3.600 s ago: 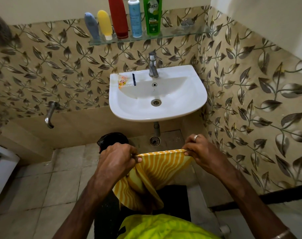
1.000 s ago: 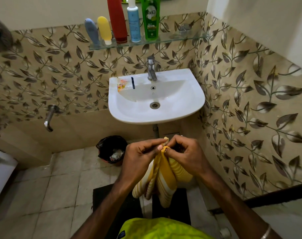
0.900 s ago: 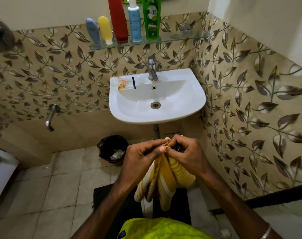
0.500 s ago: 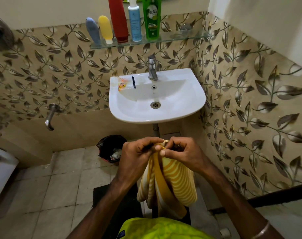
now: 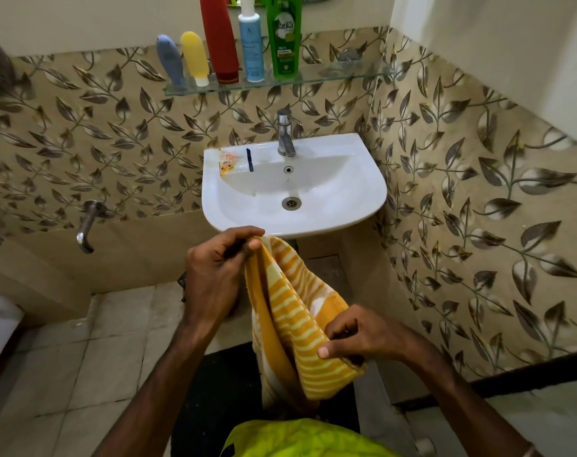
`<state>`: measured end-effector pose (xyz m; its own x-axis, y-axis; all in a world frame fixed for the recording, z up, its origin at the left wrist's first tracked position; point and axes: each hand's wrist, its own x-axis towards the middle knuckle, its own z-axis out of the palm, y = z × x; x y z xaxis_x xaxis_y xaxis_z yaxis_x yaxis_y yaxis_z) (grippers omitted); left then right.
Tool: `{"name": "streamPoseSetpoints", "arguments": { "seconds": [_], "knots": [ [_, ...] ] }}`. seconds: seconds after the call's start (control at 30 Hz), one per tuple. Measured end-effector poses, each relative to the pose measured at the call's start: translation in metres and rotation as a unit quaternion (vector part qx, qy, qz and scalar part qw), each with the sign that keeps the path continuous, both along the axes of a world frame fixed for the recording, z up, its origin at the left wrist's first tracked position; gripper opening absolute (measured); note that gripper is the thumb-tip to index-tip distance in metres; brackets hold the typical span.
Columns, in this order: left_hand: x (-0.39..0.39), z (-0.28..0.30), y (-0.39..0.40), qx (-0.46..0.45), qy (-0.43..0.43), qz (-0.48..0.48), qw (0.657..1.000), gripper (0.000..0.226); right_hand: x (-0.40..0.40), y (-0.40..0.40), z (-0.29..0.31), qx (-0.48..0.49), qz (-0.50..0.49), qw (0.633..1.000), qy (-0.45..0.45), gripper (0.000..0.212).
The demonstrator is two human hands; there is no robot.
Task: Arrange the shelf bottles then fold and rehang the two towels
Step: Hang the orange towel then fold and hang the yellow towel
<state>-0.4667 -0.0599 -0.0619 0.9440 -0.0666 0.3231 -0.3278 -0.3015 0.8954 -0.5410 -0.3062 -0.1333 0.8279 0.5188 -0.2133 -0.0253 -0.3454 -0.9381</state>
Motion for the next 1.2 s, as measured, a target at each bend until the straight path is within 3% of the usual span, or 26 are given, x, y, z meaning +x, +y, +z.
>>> {"name": "streamPoseSetpoints", "arguments": {
  "seconds": [0.23,0.3,0.43,0.6,0.73,0.83,0.93,1.07,1.2],
  "knots": [
    [0.019,0.008,0.018,0.004,-0.017,0.023,1.000,0.019,-0.003,-0.027,-0.009,-0.080,0.019,0.996,0.019,0.056],
    [0.020,0.009,0.021,0.007,-0.016,0.028,0.999,0.019,-0.001,-0.036,-0.004,-0.118,0.008,0.993,-0.003,0.053],
    [0.027,0.003,0.032,0.016,-0.001,0.041,0.999,0.018,0.004,-0.059,0.009,-0.235,-0.066,0.963,-0.117,0.019],
    [0.034,0.002,0.049,0.020,0.016,0.037,0.999,0.019,0.019,-0.080,0.010,-0.224,-0.171,0.898,-0.337,0.033],
    [0.033,0.001,0.054,0.012,0.039,0.010,0.999,0.020,0.027,-0.083,0.030,-0.278,-0.194,0.856,-0.391,0.051],
    [0.031,-0.004,0.057,0.003,0.055,-0.007,0.998,0.024,0.032,-0.080,0.043,-0.306,-0.193,0.855,-0.372,0.054],
    [0.034,-0.011,0.062,-0.005,0.072,-0.003,0.997,0.022,0.041,-0.077,0.052,-0.298,-0.136,0.871,-0.367,0.063],
    [0.043,-0.016,0.061,-0.047,0.091,0.012,0.995,0.022,0.050,-0.070,0.070,-0.350,0.026,0.871,-0.345,0.089],
    [0.044,-0.022,0.054,-0.046,0.099,0.025,0.994,0.022,0.049,-0.057,0.083,-0.457,0.161,0.838,-0.250,0.093]
  ]
}}
